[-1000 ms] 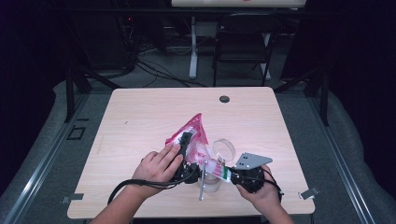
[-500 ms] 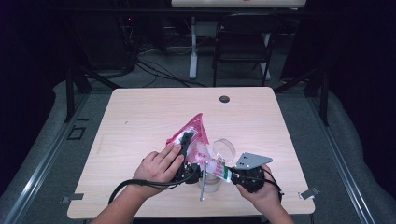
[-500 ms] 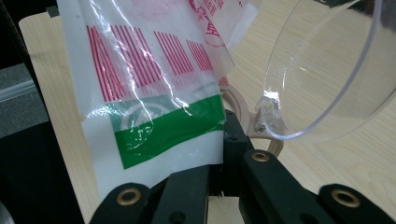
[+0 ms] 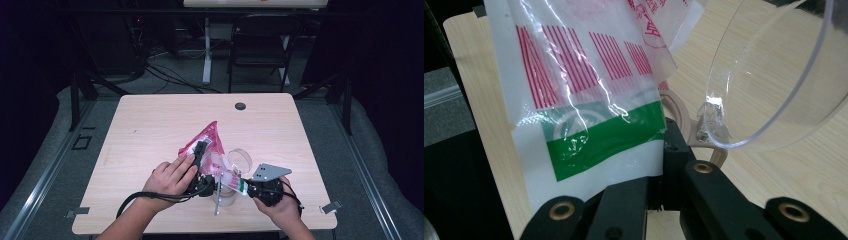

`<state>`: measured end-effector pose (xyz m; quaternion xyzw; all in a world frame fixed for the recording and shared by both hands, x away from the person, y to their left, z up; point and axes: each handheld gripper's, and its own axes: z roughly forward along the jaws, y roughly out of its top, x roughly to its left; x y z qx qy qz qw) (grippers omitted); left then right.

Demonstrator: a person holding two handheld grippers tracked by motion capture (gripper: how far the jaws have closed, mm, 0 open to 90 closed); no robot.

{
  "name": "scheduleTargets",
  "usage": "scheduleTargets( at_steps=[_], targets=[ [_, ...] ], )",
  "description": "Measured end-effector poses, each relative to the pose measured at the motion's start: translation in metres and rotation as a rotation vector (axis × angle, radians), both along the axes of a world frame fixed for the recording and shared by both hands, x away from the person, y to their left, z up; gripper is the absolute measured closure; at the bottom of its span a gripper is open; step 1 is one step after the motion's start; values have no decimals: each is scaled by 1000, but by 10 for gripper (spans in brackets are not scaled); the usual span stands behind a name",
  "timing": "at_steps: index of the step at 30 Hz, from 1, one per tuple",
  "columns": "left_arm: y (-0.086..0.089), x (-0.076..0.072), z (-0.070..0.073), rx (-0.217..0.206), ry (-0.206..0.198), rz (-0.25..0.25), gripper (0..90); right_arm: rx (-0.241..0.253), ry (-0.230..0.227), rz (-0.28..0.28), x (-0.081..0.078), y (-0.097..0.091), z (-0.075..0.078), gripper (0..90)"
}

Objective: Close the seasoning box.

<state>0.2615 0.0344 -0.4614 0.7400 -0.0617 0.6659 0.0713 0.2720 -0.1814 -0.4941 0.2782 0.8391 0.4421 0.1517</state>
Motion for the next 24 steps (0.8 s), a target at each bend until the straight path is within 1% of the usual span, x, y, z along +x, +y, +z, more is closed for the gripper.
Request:
scheduleTargets(
  at_steps=[3,11,12,13,14,15,17,18,21,23,24],
  targets=[
    [0,-1,0,3,6,9,673,-2,0,1,0,0,0,900],
    [1,-1,-1,5,7,11,673,-7,-1,0,0,0,0,900],
    [1,-1,-2,-4,20,16,673,-7,-1,-1,0,0,0,900],
    [1,-1,-2,-4,21,17,673,-8,-1,-1,0,0,0,900],
    [1,-1,-1,4,10,14,673,-4,0,0,0,0,0,900],
    [2,0,-2,-8,13,7,673,-4,-2,-2,0,0,0,900],
    [3,0,-3,-7,10,9,673,-6,-3,-4,0,0,0,900],
    [3,0,-3,-9,25,21,673,-7,-3,-4,0,1,0,900],
    [5,-1,-4,-10,26,24,673,-10,-6,-3,-1,1,0,900],
    [6,0,-7,-27,35,21,673,-10,-9,-3,-1,2,0,900],
    [6,-1,-6,-20,33,27,673,-12,-10,-4,-1,2,1,900]
  ],
)
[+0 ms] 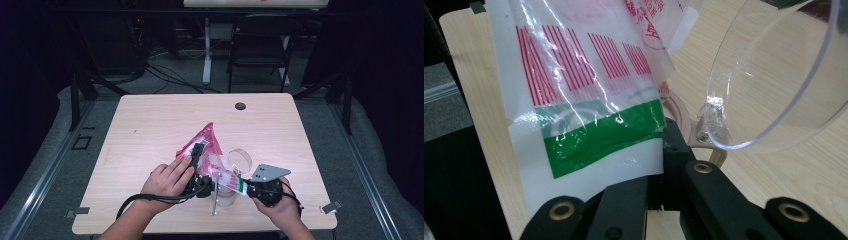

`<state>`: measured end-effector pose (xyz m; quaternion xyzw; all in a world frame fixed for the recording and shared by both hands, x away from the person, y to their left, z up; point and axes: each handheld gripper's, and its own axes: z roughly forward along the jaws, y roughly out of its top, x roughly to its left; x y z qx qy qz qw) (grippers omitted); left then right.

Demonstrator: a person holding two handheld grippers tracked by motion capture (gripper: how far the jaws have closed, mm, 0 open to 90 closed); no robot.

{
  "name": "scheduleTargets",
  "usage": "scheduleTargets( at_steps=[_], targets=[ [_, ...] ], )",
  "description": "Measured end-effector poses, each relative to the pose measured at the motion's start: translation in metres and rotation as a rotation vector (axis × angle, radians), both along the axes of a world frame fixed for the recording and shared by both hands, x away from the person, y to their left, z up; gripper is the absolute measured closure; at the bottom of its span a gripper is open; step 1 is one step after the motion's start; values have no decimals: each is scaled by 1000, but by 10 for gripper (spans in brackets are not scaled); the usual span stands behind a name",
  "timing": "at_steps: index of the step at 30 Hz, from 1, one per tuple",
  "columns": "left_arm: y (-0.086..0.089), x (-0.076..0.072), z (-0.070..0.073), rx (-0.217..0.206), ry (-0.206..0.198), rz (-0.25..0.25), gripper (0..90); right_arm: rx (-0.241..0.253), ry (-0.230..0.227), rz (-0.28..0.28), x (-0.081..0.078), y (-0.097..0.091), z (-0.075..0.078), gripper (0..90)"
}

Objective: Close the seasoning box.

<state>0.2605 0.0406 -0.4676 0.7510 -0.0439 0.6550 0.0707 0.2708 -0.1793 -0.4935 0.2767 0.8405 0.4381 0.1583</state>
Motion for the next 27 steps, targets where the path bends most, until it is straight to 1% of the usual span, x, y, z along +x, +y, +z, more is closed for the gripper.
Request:
scheduleTargets(
  at_steps=[1,2,3,6,7,10,11,12,13,15,16,20,21,22,23,27],
  targets=[
    [1,0,-1,1,6,7,673,-1,-2,-1,0,0,0,900],
    [1,0,-2,-6,15,9,673,-4,-3,-2,0,0,0,900],
    [2,1,-2,-10,2,-6,674,-5,-6,-2,0,0,1,900],
    [2,1,-2,-8,3,-1,673,-4,-7,-2,0,1,1,900],
    [2,0,-2,-4,11,11,673,-5,-8,-2,0,1,1,900],
    [3,0,-3,-11,8,5,673,-10,-9,-3,0,0,1,900],
    [3,0,-4,-16,16,8,673,-7,-8,-3,0,1,1,900],
    [4,0,-4,-10,11,7,673,-8,-8,-4,0,1,1,900],
    [4,0,-4,-13,14,7,673,-8,-8,-3,0,1,1,900],
    [5,-1,-4,-15,24,21,674,-9,-10,-4,0,1,2,900],
    [5,-1,-4,-11,17,19,674,-9,-11,-5,-1,1,2,900],
    [7,-2,-6,-23,32,31,675,-7,-11,1,-1,2,3,900],
    [9,1,-9,-46,11,-5,675,-7,-12,0,-1,2,3,900],
    [8,-2,-7,-30,29,24,675,-9,-12,-1,-1,3,3,900],
    [9,-2,-7,-35,40,36,675,-12,-14,-3,-1,3,3,900],
    [11,-1,-8,-49,48,45,676,1,-22,-1,-2,4,5,900]
  ],
)
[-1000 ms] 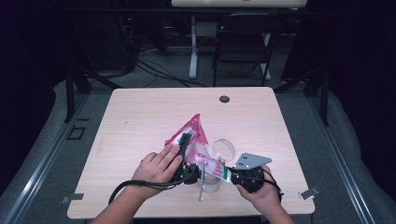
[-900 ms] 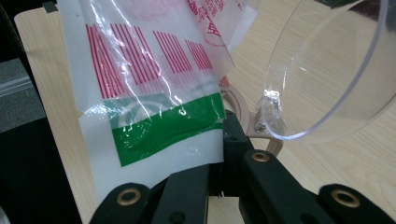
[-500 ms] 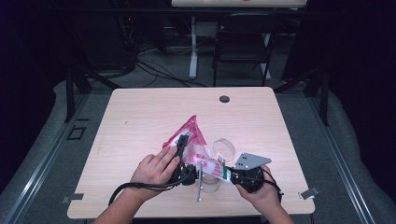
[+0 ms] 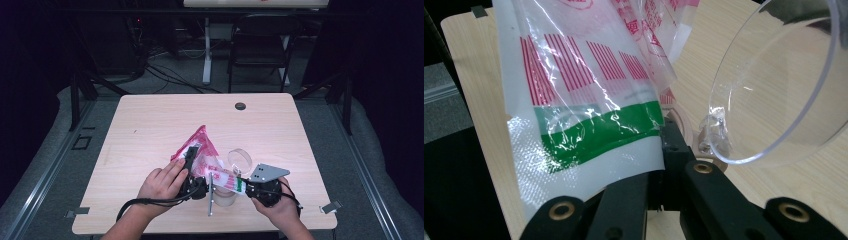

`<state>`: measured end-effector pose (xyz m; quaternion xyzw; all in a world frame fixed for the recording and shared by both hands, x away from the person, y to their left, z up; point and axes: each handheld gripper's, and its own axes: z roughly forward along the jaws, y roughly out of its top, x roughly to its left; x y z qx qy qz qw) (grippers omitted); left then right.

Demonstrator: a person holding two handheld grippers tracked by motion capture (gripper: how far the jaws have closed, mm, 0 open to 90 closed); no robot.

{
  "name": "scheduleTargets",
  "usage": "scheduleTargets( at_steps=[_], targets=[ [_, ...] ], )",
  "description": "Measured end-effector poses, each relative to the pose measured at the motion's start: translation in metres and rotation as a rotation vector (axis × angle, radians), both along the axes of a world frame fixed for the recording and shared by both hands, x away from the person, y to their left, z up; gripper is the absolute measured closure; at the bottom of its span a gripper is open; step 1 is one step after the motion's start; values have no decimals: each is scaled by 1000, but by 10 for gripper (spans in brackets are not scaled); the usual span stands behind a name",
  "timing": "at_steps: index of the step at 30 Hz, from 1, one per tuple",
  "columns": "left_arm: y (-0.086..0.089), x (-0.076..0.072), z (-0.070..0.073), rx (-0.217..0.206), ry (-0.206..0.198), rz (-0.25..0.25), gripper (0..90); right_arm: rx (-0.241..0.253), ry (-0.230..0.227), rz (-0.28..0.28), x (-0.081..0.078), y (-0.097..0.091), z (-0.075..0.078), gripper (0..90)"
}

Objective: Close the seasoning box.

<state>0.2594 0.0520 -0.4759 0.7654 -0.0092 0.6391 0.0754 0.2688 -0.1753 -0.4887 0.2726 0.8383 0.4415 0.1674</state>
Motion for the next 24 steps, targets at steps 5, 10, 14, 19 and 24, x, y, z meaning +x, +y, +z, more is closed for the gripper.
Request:
scheduleTargets(
  at_steps=[5,10,14,19,24],
  targets=[
    [2,0,-4,-8,11,0,679,2,-1,5,1,0,1,900],
    [4,0,-4,-17,17,5,679,4,0,11,1,1,0,900],
    [5,-1,-5,-27,25,9,680,8,-2,12,0,1,1,900],
    [6,0,-6,-39,31,11,680,8,-3,13,0,2,1,900],
    [7,-1,-7,-43,34,14,680,13,-4,16,0,2,2,900]
  ],
)
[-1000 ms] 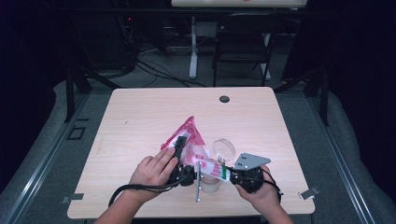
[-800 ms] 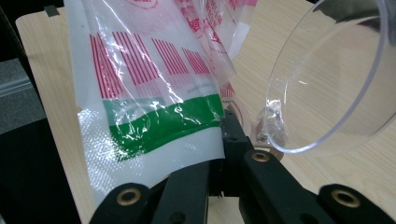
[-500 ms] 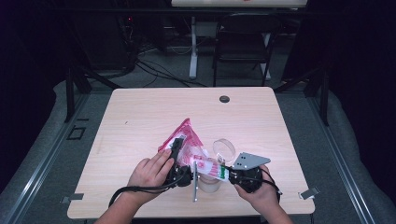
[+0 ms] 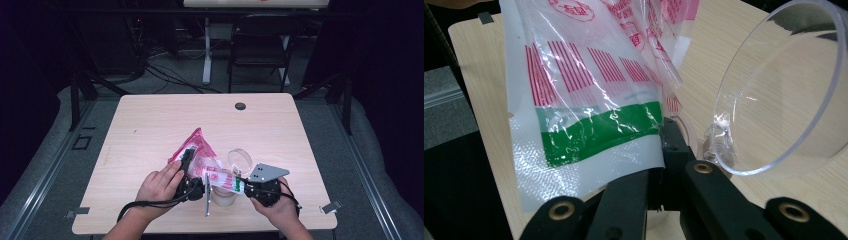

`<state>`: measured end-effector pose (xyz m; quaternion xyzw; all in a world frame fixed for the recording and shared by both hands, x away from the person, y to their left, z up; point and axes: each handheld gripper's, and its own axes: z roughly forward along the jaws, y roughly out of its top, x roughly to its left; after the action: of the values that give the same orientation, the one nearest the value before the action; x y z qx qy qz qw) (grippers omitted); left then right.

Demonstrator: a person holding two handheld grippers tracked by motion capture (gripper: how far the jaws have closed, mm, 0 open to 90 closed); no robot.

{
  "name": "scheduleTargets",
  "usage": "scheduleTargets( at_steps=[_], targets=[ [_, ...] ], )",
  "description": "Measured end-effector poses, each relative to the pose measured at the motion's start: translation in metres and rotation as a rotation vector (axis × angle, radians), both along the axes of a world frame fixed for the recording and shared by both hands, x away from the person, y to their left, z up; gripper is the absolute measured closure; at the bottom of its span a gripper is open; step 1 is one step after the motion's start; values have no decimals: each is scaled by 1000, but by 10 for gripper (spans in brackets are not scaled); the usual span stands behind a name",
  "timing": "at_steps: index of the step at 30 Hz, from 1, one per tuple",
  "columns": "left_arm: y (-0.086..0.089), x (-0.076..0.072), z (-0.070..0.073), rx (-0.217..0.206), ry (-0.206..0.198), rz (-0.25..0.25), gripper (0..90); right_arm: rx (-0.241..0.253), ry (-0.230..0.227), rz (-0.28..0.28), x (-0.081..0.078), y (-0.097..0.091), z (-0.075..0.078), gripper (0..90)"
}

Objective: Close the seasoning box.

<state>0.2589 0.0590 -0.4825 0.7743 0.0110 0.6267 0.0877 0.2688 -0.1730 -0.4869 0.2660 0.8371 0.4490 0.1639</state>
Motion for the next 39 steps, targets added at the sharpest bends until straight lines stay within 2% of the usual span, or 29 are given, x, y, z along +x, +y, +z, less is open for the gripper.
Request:
scheduleTargets(
  at_steps=[6,25,32,37,39],
  targets=[
    [1,-1,-1,3,8,6,680,2,1,-3,0,0,0,900],
    [3,-1,-7,-42,41,22,682,8,-7,-2,-1,1,1,900],
    [5,-1,-5,-46,50,22,685,8,-14,-1,-2,2,3,900],
    [8,-1,-6,-68,50,25,687,12,-18,5,-1,3,4,900],
    [8,-1,-6,-77,62,29,687,9,-19,9,-2,4,4,900]
  ],
)
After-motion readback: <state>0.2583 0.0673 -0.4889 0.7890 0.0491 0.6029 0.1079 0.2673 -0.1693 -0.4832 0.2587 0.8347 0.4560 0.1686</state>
